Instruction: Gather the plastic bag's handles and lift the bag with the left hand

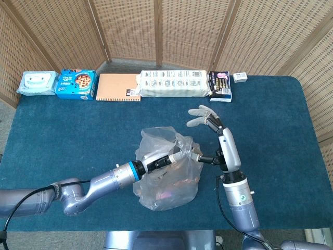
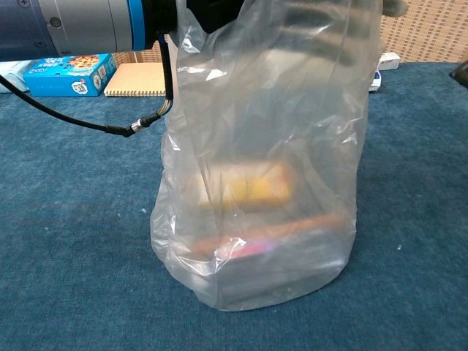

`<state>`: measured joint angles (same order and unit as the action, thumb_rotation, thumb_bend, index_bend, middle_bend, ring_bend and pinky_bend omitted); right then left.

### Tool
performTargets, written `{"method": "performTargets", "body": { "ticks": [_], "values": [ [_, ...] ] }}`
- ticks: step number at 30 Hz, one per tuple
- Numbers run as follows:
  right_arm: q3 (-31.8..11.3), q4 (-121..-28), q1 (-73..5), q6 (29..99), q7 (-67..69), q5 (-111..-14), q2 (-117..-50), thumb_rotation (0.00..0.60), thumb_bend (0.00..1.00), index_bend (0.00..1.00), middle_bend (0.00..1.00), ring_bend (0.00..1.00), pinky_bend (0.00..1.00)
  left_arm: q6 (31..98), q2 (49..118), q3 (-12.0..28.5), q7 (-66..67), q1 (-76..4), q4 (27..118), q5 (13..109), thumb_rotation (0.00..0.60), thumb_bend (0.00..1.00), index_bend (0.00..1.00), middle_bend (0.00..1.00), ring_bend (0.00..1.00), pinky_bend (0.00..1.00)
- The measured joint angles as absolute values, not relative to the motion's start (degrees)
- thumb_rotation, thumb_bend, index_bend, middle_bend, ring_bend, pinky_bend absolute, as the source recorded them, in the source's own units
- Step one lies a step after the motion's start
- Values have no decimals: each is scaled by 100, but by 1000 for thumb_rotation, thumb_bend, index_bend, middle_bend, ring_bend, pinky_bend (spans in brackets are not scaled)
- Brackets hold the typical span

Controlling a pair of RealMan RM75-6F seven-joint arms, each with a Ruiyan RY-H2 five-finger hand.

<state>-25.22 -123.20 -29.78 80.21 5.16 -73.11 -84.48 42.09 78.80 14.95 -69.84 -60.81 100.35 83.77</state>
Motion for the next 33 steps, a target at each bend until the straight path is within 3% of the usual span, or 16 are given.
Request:
{"method": "performTargets", "body": {
  "ticks": [11,33],
  "values": [
    [-2602,-12401,-2974,8030,577,-7265,-8301,600,103,380,249,133,118,4252,7876,1508,-7131,-6008,9943,8282,0,292,295,264,196,222],
    [-2797,-12165,-3233,7787,611,-6785,-8296,600,102,372,248,132,116,4799,7639,1011,-8351,-6068,9646,9385,0,248,295,264,195,207]
  ]
}}
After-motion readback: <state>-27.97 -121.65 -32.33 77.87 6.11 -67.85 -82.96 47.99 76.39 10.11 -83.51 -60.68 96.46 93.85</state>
